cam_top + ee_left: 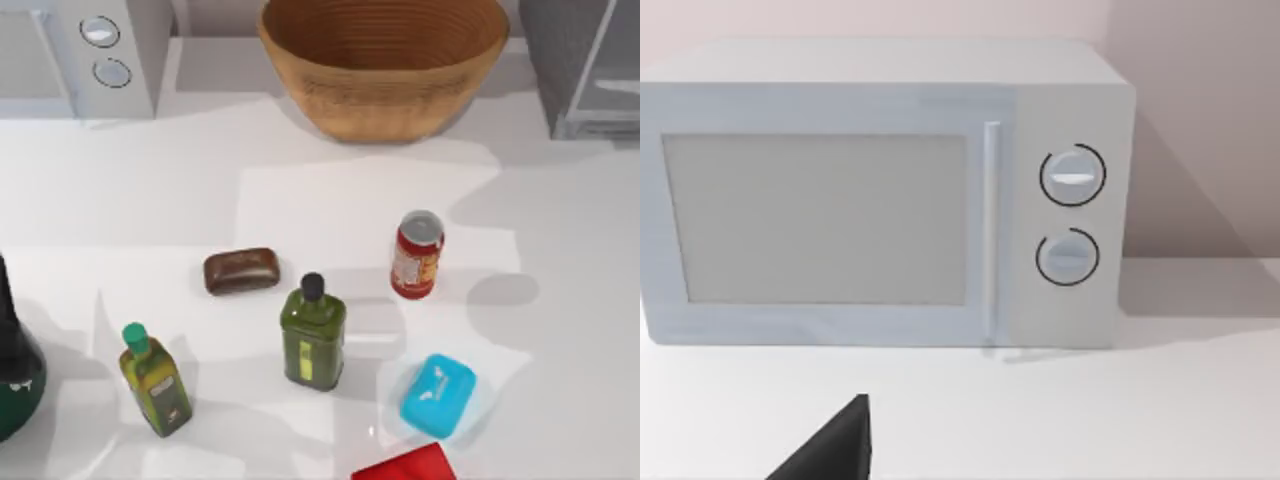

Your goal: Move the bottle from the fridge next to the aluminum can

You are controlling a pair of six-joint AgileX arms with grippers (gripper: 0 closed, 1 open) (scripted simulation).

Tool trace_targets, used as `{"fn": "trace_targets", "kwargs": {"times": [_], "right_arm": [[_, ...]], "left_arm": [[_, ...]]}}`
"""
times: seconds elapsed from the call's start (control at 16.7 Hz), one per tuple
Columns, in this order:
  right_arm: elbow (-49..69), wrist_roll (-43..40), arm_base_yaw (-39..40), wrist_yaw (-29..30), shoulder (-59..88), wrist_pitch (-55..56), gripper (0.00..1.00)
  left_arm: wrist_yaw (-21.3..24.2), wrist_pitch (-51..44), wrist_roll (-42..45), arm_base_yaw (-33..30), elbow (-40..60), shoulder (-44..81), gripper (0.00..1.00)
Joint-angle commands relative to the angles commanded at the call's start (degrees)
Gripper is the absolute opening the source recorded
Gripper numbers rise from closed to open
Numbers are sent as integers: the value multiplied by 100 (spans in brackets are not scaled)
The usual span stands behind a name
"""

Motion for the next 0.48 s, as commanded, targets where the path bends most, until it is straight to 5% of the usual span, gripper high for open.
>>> {"fn": "trace_targets", "kwargs": {"times": [0.48], "right_arm": [[-1172,-14,-180,-181,-851,452,0]], "left_arm": [[0,0,0,0,0,0,100]]}}
